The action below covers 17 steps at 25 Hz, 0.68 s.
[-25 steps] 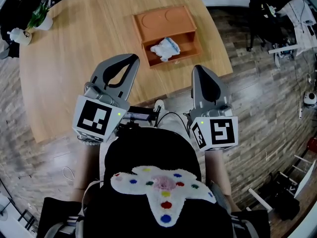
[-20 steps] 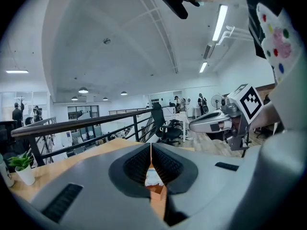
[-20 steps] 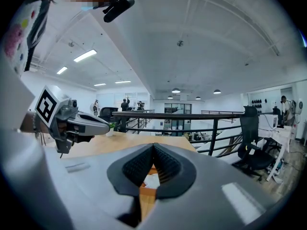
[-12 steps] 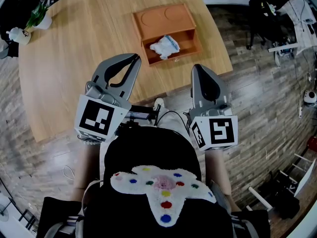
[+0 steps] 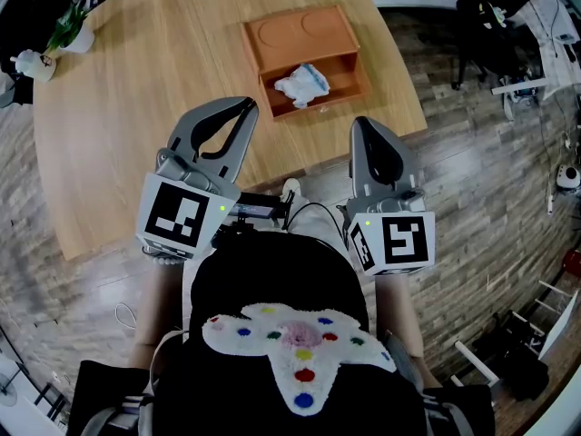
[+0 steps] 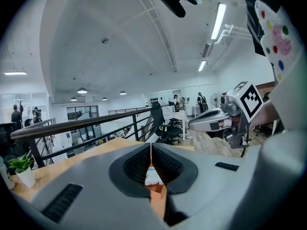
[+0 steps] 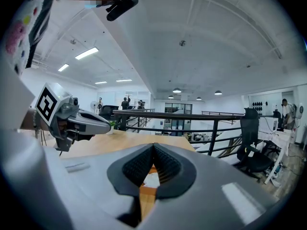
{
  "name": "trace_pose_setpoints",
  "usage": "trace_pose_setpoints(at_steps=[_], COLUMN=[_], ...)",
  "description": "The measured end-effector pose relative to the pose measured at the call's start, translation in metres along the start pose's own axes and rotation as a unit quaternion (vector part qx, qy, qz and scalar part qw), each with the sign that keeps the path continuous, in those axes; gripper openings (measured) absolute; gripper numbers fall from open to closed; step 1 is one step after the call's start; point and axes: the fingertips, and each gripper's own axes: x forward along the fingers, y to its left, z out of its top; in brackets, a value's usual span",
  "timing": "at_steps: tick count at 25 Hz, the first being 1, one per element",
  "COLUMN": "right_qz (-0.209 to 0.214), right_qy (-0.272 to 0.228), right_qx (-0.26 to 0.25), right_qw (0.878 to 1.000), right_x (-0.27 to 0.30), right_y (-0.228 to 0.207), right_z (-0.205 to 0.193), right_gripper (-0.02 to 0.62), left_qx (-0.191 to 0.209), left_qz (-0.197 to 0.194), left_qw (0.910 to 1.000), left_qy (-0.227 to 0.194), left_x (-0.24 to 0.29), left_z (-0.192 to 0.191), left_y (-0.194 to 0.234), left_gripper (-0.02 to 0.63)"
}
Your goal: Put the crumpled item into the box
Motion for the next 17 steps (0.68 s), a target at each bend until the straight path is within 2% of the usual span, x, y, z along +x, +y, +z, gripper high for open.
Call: trace_pose_setpoints(at_steps=[17], right_qz=[0.005], right_qy=[0.006], right_qx=[-0.004], right_qw=[1.000], right_x=[0.0014], right_y=[0.0012], right_z=[-0.0043], right_gripper=[0.009], left_qx=[-0.001], left_qz=[-0.002], left_qw=[1.0000], left_qy=[0.002], left_x=[0.0026], left_z=[-0.0022], left_y=[-0.0005], left_gripper=[0.014])
